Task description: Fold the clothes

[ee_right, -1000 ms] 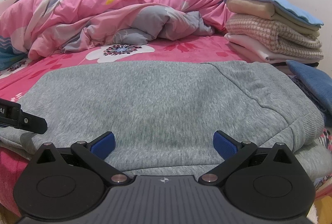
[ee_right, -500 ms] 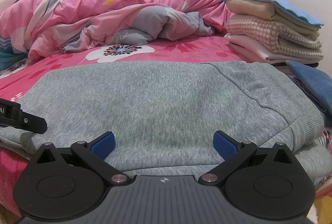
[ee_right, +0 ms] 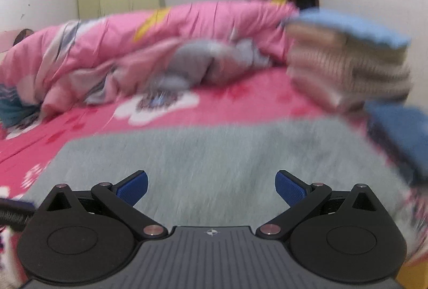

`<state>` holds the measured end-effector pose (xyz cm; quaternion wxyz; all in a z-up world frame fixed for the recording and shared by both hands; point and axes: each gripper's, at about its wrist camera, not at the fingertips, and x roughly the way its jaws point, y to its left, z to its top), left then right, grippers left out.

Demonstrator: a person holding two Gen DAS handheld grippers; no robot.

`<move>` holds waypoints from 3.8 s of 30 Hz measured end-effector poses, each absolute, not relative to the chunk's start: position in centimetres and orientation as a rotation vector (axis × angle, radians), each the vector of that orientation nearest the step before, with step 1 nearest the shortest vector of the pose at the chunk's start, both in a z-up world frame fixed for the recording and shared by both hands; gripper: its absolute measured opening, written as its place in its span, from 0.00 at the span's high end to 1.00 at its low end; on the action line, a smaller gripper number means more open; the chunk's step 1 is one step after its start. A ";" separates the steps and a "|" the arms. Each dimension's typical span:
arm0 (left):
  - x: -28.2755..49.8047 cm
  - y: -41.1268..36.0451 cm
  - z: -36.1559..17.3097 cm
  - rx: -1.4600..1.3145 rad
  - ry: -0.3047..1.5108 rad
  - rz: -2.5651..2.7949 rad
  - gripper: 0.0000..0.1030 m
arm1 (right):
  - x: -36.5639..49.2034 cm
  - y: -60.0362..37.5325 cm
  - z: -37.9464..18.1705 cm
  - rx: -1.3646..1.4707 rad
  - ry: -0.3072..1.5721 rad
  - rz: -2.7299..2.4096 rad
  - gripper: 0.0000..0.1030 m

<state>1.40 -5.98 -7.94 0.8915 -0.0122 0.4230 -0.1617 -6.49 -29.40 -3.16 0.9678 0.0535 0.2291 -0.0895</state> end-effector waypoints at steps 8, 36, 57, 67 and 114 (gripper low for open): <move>0.3 -3.6 -7.1 -0.113 0.753 -0.411 0.00 | -3.7 -29.5 -8.5 0.058 0.587 -0.085 0.00; 5.5 5.6 -10.8 -0.617 0.837 -0.439 0.30 | -5.1 -29.7 -9.6 0.037 0.471 -0.067 0.00; 11.1 4.7 -12.6 -0.610 0.844 -0.530 0.51 | -5.0 -29.9 -9.9 0.048 0.449 -0.063 0.00; 8.6 5.1 -11.8 -0.631 0.848 -0.511 0.35 | -5.0 -30.0 -10.0 0.050 0.441 -0.063 0.00; 1.6 3.0 -10.0 -0.287 0.786 -0.331 0.01 | -12.3 -43.1 -2.9 0.326 0.525 -0.304 0.75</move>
